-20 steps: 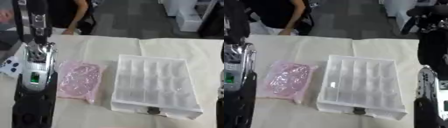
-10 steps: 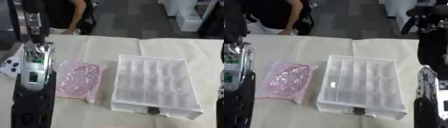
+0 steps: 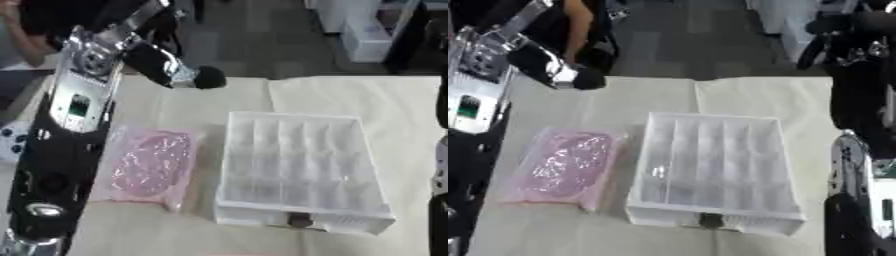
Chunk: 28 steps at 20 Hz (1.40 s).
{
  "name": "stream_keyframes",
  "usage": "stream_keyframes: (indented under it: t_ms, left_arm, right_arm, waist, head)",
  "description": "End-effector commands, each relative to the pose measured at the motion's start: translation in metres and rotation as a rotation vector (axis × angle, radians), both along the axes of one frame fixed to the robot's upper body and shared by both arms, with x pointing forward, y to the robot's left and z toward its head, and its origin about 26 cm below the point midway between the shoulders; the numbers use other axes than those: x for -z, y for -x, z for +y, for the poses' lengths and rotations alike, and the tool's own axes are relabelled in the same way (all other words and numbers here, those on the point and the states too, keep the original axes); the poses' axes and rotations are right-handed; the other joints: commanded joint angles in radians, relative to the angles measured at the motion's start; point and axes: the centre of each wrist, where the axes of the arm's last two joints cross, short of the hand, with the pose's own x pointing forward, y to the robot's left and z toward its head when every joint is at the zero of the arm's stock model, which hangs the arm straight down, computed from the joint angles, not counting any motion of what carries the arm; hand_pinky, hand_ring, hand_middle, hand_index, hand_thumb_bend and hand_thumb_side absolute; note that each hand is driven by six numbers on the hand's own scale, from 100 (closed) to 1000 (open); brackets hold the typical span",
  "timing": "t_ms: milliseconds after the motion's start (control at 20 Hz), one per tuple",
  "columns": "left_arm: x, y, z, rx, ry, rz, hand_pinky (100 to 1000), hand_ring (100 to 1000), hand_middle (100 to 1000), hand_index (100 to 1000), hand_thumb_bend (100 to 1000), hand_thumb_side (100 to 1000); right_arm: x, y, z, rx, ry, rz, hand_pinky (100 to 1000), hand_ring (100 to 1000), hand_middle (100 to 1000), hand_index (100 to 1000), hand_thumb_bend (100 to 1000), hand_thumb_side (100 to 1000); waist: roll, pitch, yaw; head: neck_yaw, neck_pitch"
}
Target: Pick up objects on the table and place them in the box.
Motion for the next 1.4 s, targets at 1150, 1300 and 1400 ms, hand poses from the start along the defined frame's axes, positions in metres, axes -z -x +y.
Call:
stream_keyframes:
  t_ms: [1150, 1300, 1400]
  left_arm:
    - [0.084, -0.052, 0.126, 0.072, -0.41, 0.6, 392, 686, 887, 932, 941, 540]
    - [0.081, -0.047, 0.118, 0.118, -0.411, 0.614, 407, 692, 888, 931, 945, 508]
    - [0.077, -0.043, 0.11, 0.147, -0.43, 0.609, 423, 698, 889, 931, 944, 497]
  right_arm:
    - [0.003, -0.001, -0.014, 0.04, 0.065, -0.002, 389, 666, 846, 751, 100, 719]
    - [0.003, -0.001, -0.015, 0.043, 0.069, -0.003, 390, 666, 846, 751, 100, 719]
    - [0.003, -0.001, -0.015, 0.044, 0.07, -0.003, 390, 666, 846, 751, 100, 719]
  waist:
    - [0.021, -0.023, 0.041]
    - [0.025, -0.022, 0.043]
    - [0.027, -0.022, 0.044]
  head:
    - [-0.037, -0.003]
    - [-0.044, -0.003]
    - [-0.05, -0.003]
